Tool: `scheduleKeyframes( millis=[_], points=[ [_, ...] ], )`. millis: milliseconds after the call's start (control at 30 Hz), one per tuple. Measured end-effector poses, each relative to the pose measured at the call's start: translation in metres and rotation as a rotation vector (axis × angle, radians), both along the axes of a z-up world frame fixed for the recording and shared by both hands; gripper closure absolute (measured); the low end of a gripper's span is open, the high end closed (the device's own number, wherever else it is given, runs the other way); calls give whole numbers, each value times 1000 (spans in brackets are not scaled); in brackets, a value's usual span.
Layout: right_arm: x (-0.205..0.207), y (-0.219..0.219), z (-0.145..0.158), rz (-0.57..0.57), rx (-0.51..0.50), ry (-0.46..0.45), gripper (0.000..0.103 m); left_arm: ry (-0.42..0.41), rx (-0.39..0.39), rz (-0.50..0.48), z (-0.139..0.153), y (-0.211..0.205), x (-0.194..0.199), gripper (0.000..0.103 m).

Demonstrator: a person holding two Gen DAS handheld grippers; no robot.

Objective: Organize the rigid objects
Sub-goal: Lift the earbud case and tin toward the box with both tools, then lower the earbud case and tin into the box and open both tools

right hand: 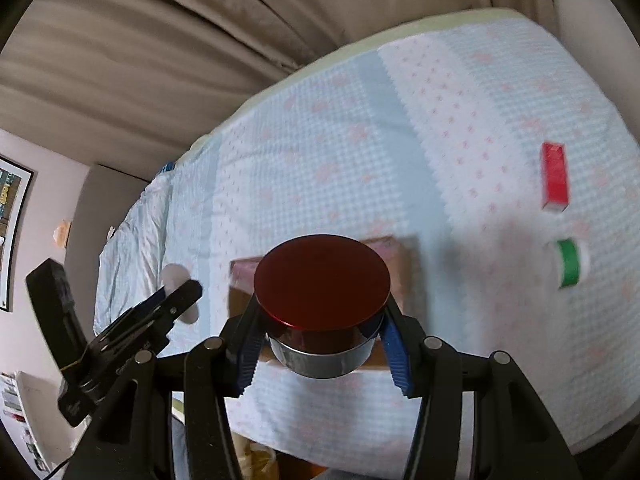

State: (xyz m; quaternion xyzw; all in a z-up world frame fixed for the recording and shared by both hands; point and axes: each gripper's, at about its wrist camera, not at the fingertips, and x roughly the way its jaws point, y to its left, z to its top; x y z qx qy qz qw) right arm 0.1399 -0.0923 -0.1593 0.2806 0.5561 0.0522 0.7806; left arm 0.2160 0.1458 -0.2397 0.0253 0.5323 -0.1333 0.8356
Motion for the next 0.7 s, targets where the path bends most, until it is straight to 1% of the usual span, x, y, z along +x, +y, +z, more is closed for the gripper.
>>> scheduleKeyframes(
  millis=[100, 200, 300, 433, 600, 700],
  points=[
    [4, 24, -14, -28, -12, 30, 54, 39, 8, -41, -19, 19, 13, 59],
    [9, 46, -38, -64, -16, 78, 54, 85, 26, -82, -44, 31, 27, 59],
    [11, 62, -58, -62, -34, 129, 54, 122, 52, -118, -68, 37, 39, 59],
    [17, 81, -92, -30, -92, 206, 54, 163, 86, -150, -99, 41, 52, 59],
    [23, 83, -136, -5, -132, 294, 54, 226, 108, -167, -134, 39, 61, 59],
    [26, 81, -157, 15, -160, 330, 54, 261, 110, -182, -152, 34, 62, 59]
  ],
)
